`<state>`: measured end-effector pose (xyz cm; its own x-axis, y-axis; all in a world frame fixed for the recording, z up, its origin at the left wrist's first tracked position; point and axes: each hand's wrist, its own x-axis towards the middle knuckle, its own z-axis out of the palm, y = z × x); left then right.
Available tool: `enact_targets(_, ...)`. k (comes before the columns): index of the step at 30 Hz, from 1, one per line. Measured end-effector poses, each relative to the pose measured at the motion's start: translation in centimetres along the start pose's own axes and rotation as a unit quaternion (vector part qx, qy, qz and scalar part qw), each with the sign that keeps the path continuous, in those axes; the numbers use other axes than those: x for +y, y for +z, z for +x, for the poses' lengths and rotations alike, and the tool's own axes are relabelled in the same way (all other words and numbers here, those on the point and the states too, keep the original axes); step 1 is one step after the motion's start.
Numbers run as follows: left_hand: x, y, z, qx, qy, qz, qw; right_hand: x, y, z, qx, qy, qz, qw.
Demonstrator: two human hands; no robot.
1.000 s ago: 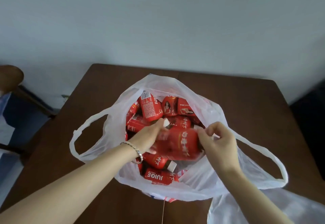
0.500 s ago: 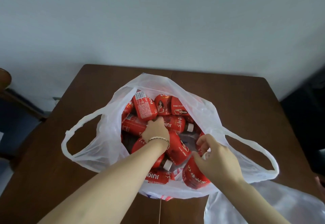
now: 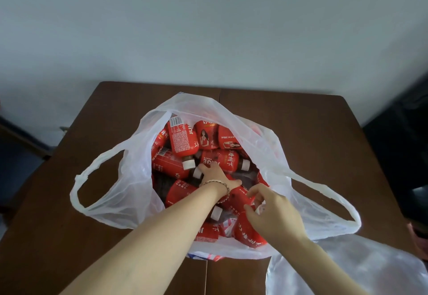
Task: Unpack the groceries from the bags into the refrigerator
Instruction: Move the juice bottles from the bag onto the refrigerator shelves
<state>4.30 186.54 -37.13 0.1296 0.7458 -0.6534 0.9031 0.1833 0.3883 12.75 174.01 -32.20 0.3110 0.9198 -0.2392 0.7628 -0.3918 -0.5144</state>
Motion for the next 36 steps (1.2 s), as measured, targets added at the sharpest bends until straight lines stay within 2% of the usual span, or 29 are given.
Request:
enact_targets(2, -0.1, 0.0, -0.4, -0.016, 0.01, -0.046, 0.999, 0.1, -0.1, 0.0, -0.001, -0.002, -0.001, 1.0)
enact_targets(8, -1.7, -1.2, -3.9, 0.008, 0.17, -0.131, 0.977, -0.2, -0.6, 0.1, -0.039, -0.008, -0.016, 0.999)
enact_targets(11, -2.7, -1.1, -6.5, -0.023, 0.212, -0.158, 0.964, -1.1, -0.5, 0.4, -0.04, -0.029, -0.024, 0.998)
enact_targets(15, -2.9, -1.8, -7.0, -0.091, 0.133, -0.304, 0.939, -2.0, -0.5, 0.9, -0.083, -0.056, -0.106, 0.989)
enact_targets(18, -2.8, -2.4, -6.8, -0.144, 0.121, -0.329, 0.925, -1.7, -0.4, 1.4, -0.082, -0.043, -0.164, 0.982)
enact_targets(20, -2.7, -2.6, -6.8, -0.151, 0.146, -0.248, 0.946, -1.7, -0.3, 1.5, -0.077, -0.039, -0.186, 0.979)
enact_targets(22, -2.7, -3.3, -6.4, -0.056, 0.201, -0.064, 0.976, -1.8, -0.2, 1.6, -0.068, -0.045, -0.21, 0.974)
enact_targets(23, -2.8, -3.8, -5.9, 0.027, 0.225, 0.052, 0.973, -1.8, -0.1, 1.6, -0.062, -0.047, -0.216, 0.973)
enact_targets(24, -3.0, -4.2, -5.4, 0.109, 0.233, 0.165, 0.952, -1.8, 0.1, 1.7, -0.053, -0.048, -0.219, 0.973)
enact_targets(25, -3.2, -4.7, -4.7, 0.159, 0.214, 0.265, 0.927, -1.8, 0.2, 1.8, -0.046, -0.047, -0.226, 0.972)
enact_targets(27, -3.7, -5.4, -3.1, 0.148, 0.127, 0.397, 0.897, -1.9, 0.5, 1.8, -0.045, -0.053, -0.25, 0.966)
enact_targets(28, -4.0, -5.7, -2.5, 0.122, 0.091, 0.43, 0.89, -2.0, 0.7, 1.8, -0.05, -0.059, -0.265, 0.961)
enact_targets(30, -4.4, -5.7, -1.2, 0.109, 0.082, 0.447, 0.884, -2.1, 1.2, 1.9, -0.058, -0.067, -0.272, 0.958)
enact_targets(33, -4.8, -5.5, -0.8, 0.148, 0.12, 0.427, 0.884, -2.4, 1.4, 2.3, -0.054, -0.038, -0.23, 0.971)
enact_targets(36, -4.8, -5.9, -1.8, 0.186, 0.15, 0.423, 0.874, -2.5, 1.7, 2.0, -0.059, -0.06, -0.227, 0.97)
